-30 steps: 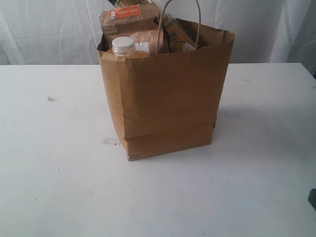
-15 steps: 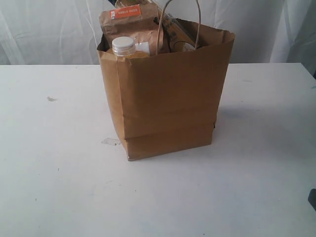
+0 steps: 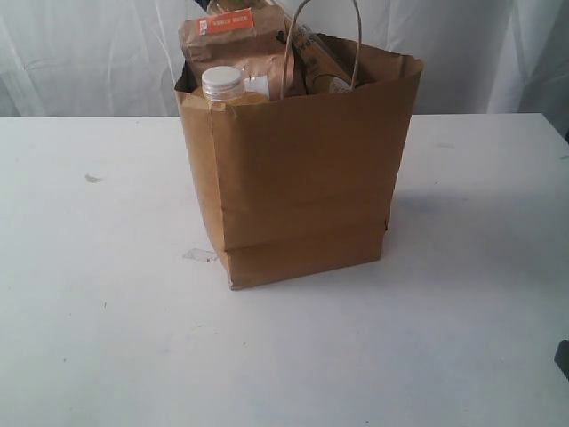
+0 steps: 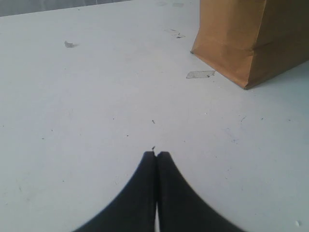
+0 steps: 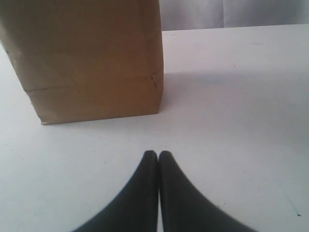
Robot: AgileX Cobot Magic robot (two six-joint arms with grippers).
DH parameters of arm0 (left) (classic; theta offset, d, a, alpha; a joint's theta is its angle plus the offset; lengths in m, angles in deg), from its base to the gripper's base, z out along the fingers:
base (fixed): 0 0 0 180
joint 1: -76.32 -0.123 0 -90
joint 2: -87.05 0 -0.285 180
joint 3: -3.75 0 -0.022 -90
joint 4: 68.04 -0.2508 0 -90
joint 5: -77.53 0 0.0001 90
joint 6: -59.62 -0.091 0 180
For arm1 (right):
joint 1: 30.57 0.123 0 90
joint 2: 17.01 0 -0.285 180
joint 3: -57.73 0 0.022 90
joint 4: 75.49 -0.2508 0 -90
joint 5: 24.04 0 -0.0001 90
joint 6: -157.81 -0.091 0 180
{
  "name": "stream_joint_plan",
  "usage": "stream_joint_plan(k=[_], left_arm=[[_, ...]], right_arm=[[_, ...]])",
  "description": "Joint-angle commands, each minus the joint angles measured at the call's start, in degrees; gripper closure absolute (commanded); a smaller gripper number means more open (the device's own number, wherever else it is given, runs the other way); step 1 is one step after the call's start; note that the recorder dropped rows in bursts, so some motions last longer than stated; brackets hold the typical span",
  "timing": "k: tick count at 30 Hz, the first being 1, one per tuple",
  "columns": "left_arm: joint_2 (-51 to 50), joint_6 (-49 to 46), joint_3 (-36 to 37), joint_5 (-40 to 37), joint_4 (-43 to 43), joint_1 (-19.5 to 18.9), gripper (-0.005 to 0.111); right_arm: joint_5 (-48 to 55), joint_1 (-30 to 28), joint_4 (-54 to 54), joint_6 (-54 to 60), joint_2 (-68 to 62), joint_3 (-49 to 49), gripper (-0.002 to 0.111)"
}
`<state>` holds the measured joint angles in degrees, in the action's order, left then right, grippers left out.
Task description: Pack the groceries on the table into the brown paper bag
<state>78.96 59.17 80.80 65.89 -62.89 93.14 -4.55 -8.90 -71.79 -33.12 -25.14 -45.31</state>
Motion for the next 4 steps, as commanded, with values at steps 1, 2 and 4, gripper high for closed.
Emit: stream_joint_plan(k=[1,2,4], left_arm=[[0.31,0.45,0.16,0.06,0.33,-0.25,0.107],[0.31,0.45,0.16,0.06,0.33,-0.25,0.107],[0.31,0.45,0.16,0.06,0.33,-0.25,0.107]], right_arm=[[-0.2,-0.37,0.18,0.84,0.34,0.26,0.108],[-0.2,-0.37,0.18,0.84,0.34,0.26,0.108],[-0.2,-0.37,0.18,0.84,0.34,0.26,0.108]])
